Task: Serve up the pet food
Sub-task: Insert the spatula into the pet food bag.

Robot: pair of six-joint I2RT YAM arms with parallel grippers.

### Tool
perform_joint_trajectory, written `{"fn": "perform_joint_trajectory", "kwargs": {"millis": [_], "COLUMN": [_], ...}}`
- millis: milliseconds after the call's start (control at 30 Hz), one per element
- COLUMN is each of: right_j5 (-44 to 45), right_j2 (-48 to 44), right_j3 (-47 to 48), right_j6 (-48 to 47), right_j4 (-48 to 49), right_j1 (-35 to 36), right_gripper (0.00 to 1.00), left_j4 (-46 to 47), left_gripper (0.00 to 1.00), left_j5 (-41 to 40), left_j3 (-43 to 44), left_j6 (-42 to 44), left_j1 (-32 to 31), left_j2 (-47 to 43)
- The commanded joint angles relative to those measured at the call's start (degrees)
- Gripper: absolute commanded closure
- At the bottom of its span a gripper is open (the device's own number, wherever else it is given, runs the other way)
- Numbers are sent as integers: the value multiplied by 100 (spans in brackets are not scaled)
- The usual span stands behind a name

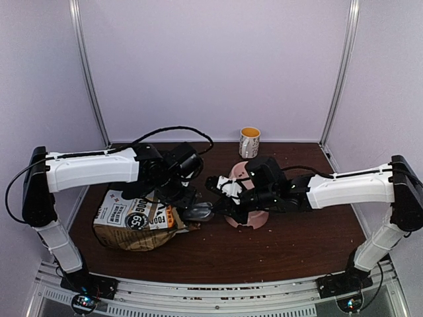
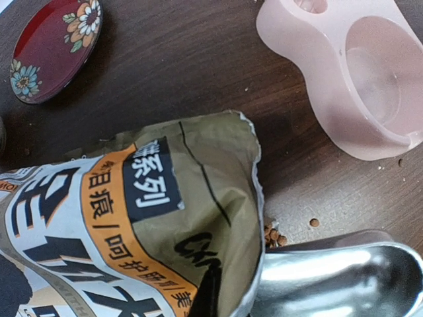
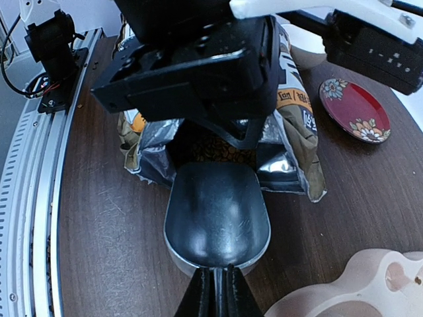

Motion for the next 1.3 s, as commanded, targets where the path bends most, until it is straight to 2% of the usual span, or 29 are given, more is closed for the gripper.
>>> {"fn": "perform_joint_trajectory", "kwargs": {"millis": [0,133,300,500,867,1267], "right_j5": [-70,81,445,1153,1175,1425], "right_j2": [367,721,1123,1152,1397,1972], "right_j3": [426,673,1035,1162,1722,2134], "right_j6": [-140,-96,-259,-174,-289,-229], "right_j4": [-197,-225,-899,-1476,-2074,-1982], "right_j1": [57,47,23,-104,-2,202], "right_gripper": [100,100,100,100,100,100], "left_j4": [383,416,444,466,537,858], "left_gripper": [100,100,100,100,100,100], "left_j5": [231,276,322,459,595,666], "left_j3": [-147,-274,-377,-402,-227,-341], "left_j6": [114,112,153,360,464,125], "left_j1": [130,186,289,309,312,350], "left_j2": [-372,-612,-863,-887,-671,-785]}}
